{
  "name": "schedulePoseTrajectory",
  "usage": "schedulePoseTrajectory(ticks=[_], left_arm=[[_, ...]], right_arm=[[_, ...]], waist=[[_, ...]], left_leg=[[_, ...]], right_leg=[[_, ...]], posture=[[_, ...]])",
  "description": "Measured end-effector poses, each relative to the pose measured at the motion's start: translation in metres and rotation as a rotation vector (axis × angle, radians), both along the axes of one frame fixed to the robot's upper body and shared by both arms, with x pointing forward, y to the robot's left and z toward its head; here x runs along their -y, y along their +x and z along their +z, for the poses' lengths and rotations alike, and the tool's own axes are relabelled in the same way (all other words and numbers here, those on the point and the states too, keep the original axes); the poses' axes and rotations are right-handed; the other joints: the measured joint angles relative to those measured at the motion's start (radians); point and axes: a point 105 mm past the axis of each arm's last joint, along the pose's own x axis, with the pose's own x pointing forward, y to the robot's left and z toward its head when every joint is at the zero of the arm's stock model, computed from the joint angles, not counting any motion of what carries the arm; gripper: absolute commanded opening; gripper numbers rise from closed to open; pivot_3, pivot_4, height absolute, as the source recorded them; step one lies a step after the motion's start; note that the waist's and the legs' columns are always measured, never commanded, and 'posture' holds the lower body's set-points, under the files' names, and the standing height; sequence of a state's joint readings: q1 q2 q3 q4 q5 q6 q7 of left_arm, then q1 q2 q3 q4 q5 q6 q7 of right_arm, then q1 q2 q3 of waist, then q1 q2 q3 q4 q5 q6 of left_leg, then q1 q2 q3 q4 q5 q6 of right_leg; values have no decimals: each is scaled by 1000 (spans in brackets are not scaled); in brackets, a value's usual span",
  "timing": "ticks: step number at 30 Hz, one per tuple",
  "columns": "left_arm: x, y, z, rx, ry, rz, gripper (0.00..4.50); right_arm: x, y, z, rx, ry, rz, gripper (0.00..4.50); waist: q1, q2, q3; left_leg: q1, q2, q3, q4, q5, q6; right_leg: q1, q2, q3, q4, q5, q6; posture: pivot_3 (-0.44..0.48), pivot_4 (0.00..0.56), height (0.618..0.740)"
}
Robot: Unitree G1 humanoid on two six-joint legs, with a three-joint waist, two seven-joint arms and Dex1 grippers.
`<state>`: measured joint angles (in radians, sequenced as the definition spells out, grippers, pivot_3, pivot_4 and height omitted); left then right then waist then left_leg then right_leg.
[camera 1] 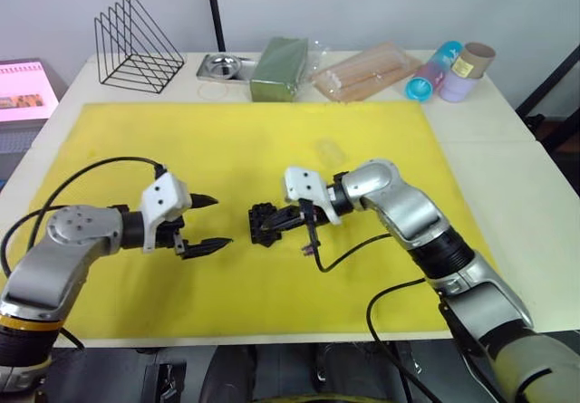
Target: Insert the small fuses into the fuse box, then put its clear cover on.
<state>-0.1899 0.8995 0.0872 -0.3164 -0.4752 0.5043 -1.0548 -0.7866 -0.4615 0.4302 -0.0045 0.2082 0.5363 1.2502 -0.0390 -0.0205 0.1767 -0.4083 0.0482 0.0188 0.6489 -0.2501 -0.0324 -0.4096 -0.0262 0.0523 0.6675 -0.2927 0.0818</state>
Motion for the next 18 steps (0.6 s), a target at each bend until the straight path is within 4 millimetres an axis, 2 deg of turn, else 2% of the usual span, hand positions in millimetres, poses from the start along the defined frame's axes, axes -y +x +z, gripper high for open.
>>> schedulePoseTrajectory(ticks=[4,6,9,15,18], left_arm=[[-5,-8,14,11,6,0,4500],[-13,-16,15,-14,19,20,4500],[-29,-24,18,-41,42,72,4500],[-58,-39,29,-49,89,145,4500],[-69,-45,33,-49,105,166,4500]], right_arm=[[17,0,24,49,20,-18,24],[33,0,31,71,-1,-34,427],[61,1,36,85,-38,-88,1307],[118,-4,37,69,-144,-183,3459],[139,-6,39,75,-181,-223,4467]], waist=[[-2,0,0],[-4,0,0],[-3,0,0],[-1,0,1],[-2,0,1]], left_leg=[[0,0,0,-1,0,0],[0,0,0,-1,0,0],[0,0,0,-1,0,0],[0,0,1,-1,0,0],[0,0,1,-1,0,0]], right_leg=[[0,0,0,-1,0,0],[0,0,0,-1,0,0],[0,0,0,-1,0,0],[0,-1,0,-1,-2,-3],[-1,-1,0,-2,-2,-3]], posture=[[0,150,740],[0,150,740],[0,150,740],[0,150,740],[0,150,740]])
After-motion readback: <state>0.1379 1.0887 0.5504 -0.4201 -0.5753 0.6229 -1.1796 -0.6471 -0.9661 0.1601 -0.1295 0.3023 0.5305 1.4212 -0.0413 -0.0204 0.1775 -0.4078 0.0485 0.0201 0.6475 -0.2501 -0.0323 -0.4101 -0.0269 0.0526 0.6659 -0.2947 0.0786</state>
